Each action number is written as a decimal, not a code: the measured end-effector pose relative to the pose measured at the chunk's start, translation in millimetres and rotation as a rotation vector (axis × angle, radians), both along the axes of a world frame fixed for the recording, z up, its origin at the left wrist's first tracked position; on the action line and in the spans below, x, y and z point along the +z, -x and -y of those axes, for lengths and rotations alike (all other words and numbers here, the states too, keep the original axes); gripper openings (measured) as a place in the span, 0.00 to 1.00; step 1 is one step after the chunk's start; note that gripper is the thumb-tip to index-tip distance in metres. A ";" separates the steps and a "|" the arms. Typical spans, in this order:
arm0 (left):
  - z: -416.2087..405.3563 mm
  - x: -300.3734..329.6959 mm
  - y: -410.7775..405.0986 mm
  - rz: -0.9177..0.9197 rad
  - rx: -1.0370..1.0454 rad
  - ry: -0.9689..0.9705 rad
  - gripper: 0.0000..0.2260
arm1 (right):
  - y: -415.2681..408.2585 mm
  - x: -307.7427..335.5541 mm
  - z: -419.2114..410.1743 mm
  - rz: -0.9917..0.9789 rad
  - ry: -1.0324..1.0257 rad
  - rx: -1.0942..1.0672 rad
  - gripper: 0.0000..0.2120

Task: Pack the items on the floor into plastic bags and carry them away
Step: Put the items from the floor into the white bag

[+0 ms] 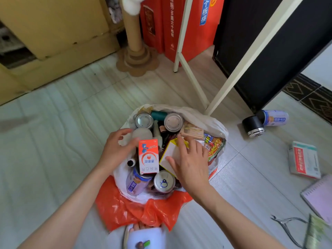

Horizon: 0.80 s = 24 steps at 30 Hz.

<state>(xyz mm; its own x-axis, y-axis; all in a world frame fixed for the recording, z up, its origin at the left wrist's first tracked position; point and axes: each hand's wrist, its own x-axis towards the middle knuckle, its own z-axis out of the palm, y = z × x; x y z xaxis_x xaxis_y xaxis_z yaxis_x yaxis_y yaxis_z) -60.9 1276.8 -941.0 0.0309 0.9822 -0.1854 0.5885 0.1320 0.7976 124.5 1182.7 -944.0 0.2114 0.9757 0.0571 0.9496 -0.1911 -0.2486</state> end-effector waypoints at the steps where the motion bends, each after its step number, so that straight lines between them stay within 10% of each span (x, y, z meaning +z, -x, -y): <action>1: -2.9 -2.8 6.5 0.055 0.091 0.036 0.13 | 4.1 0.7 1.8 0.026 -0.015 0.034 0.29; 10: -27.5 -35.8 30.4 -0.059 0.116 0.377 0.15 | 13.3 -16.9 -6.5 0.262 0.093 0.409 0.30; 24: -6.5 25.6 27.7 -0.180 0.188 -0.269 0.04 | 21.0 -24.8 -15.3 0.367 0.218 0.536 0.30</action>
<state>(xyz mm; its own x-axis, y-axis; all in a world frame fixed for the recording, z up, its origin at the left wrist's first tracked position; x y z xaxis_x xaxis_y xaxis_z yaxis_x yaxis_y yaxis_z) -88.5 1283.3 -915.5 -0.1642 0.9820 0.0938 0.7082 0.0511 0.7042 103.5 1198.0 -968.7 -0.2992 0.9377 -0.1763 0.9426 0.3192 0.0982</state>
